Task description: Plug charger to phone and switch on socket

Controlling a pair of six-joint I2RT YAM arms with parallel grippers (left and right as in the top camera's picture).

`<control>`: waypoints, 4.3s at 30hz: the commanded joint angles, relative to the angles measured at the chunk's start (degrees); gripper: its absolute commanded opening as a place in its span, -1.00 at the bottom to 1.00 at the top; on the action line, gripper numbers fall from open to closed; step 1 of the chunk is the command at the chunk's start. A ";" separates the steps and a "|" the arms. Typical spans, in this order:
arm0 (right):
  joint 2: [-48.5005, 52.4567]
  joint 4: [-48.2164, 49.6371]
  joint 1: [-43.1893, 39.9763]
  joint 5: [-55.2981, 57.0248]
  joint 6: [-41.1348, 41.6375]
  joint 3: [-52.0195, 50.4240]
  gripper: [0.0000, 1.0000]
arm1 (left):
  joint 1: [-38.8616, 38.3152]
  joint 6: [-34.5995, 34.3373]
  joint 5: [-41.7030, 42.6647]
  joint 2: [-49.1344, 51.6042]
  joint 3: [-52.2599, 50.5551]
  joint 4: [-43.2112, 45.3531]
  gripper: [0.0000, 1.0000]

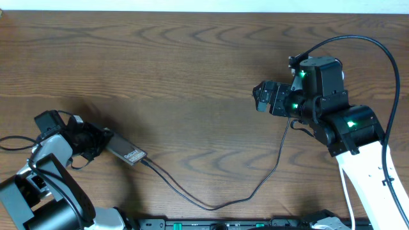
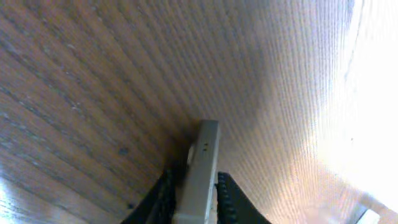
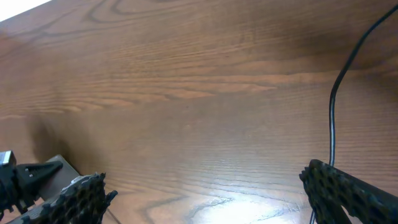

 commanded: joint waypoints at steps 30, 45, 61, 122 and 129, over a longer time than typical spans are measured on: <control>0.02 -0.04 0.52 0.63 -0.83 0.28 0.99 | 0.09 0.59 -3.34 0.39 0.15 -0.42 -0.14; 0.02 -0.72 0.52 1.25 -0.90 0.28 0.99 | 0.07 5.01 2.36 -4.44 3.80 -1.49 0.75; 0.04 -2.25 0.52 2.82 -1.64 0.28 0.98 | -31.43 16.33 -25.16 -18.84 22.51 -20.79 0.82; 48.28 3.19 -45.20 -21.18 -36.87 17.81 0.99 | -56.06 16.41 -49.16 -18.84 25.68 -24.41 0.83; 48.50 8.00 -44.59 -19.91 -36.72 17.81 0.99 | -56.06 16.41 -49.16 -18.84 25.68 -24.44 0.83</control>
